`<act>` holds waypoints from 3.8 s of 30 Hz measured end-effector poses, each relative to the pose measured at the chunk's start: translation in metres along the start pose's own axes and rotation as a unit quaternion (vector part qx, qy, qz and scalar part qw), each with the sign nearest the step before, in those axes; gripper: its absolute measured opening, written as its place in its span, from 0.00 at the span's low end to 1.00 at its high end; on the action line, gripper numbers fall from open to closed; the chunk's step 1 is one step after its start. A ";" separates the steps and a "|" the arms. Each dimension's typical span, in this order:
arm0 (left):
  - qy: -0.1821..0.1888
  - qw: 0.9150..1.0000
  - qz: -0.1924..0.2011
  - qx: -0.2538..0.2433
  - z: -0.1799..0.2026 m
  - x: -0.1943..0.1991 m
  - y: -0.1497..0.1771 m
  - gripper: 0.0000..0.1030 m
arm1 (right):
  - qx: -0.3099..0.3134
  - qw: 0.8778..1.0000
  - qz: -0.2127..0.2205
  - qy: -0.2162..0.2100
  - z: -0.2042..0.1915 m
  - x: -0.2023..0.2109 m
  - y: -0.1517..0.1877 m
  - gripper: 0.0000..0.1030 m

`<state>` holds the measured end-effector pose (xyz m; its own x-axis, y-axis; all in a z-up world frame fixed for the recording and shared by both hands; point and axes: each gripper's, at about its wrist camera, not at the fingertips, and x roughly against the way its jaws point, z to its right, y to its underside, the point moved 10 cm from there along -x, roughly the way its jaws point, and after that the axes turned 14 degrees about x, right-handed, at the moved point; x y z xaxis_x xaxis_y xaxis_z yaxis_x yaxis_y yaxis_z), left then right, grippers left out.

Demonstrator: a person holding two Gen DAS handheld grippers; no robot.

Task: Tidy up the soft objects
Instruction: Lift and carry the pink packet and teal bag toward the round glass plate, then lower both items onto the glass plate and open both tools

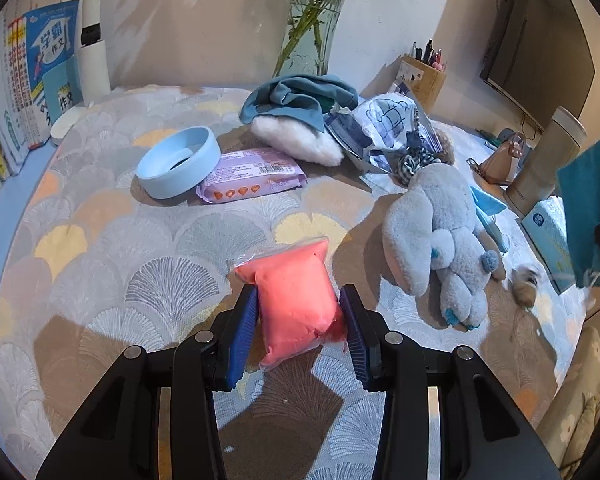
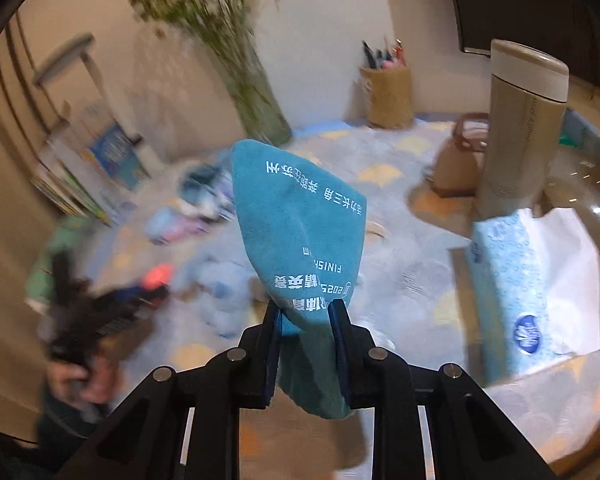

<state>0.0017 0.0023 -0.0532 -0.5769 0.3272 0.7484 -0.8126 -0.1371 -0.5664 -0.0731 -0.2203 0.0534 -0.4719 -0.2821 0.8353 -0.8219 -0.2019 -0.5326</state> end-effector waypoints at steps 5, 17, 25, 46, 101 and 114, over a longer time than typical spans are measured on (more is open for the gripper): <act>0.006 1.000 0.002 0.008 -0.003 0.002 0.000 0.38 | 0.002 1.000 -0.008 0.015 -0.002 -0.019 -0.011 0.24; 0.010 1.000 0.003 0.008 -0.003 0.001 -0.001 0.38 | 0.014 0.997 0.081 0.003 -0.009 0.043 -0.040 0.24; 0.006 1.000 0.002 0.001 -0.002 0.001 0.001 0.38 | 0.023 0.993 -0.067 0.097 0.038 -0.017 0.017 0.25; -0.002 1.000 0.000 -0.011 -0.001 -0.003 0.002 0.39 | -0.019 0.987 -0.128 0.095 0.070 -0.052 0.054 0.84; 0.289 0.911 0.030 -0.293 0.456 0.066 0.020 0.36 | -0.223 0.934 0.142 0.239 0.262 0.210 0.008 0.08; 0.201 0.939 -0.014 -0.280 0.526 -0.058 0.028 0.77 | -0.348 0.917 0.065 0.183 0.358 0.152 0.045 0.47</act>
<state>-0.0312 -0.5125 0.0685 -0.3860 0.6651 0.6392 -0.5922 0.3526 -0.7245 -0.0673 -0.6084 0.1078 -0.5519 0.0990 0.8280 -0.6950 0.4942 -0.5223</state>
